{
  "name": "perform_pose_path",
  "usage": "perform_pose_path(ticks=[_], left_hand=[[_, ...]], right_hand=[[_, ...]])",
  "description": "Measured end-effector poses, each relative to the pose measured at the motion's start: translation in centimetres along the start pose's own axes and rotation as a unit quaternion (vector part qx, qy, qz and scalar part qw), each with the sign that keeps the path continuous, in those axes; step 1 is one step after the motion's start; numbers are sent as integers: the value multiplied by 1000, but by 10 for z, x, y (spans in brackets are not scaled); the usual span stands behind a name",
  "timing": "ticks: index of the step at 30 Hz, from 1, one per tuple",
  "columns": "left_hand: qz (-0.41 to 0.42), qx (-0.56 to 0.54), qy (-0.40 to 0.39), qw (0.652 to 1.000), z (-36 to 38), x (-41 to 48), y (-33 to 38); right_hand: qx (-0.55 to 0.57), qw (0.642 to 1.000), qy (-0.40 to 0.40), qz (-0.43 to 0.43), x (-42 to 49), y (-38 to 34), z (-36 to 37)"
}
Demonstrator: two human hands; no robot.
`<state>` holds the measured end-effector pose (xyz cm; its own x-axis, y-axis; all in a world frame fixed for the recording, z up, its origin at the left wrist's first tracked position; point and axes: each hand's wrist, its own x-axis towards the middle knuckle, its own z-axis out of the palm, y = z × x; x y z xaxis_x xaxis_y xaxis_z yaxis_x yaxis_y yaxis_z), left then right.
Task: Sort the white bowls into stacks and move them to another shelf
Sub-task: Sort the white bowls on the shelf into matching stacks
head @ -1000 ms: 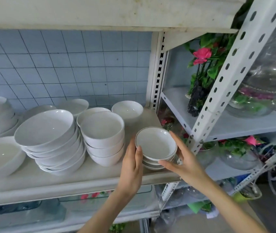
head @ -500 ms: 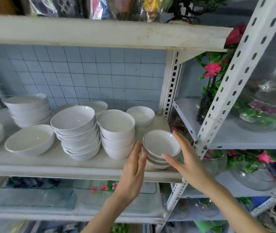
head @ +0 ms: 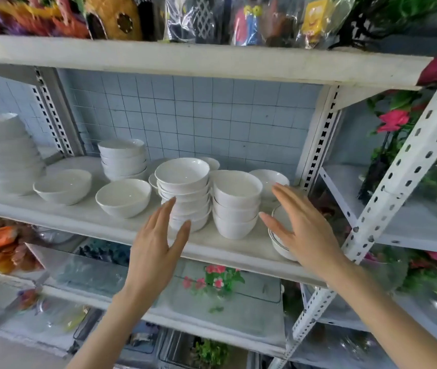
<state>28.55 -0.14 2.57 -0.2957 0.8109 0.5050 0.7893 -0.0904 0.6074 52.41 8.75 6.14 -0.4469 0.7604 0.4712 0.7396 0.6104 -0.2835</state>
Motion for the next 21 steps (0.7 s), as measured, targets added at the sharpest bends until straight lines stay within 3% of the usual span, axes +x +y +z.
perform_pose_path(ticks=[7, 12, 17, 21], left_hand=[[-3, 68, -47, 997, -32, 54, -42], [27, 91, -113, 989, -46, 86, -78], [59, 106, -104, 987, -66, 101, -118], [29, 87, -126, 988, -76, 107, -159]], right_hand=[[-22, 998, -56, -11, 45, -56, 19], [24, 992, -114, 50, 92, -85, 42], [113, 982, -112, 100, 139, -97, 50], [101, 986, -82, 102, 175, -94, 54]])
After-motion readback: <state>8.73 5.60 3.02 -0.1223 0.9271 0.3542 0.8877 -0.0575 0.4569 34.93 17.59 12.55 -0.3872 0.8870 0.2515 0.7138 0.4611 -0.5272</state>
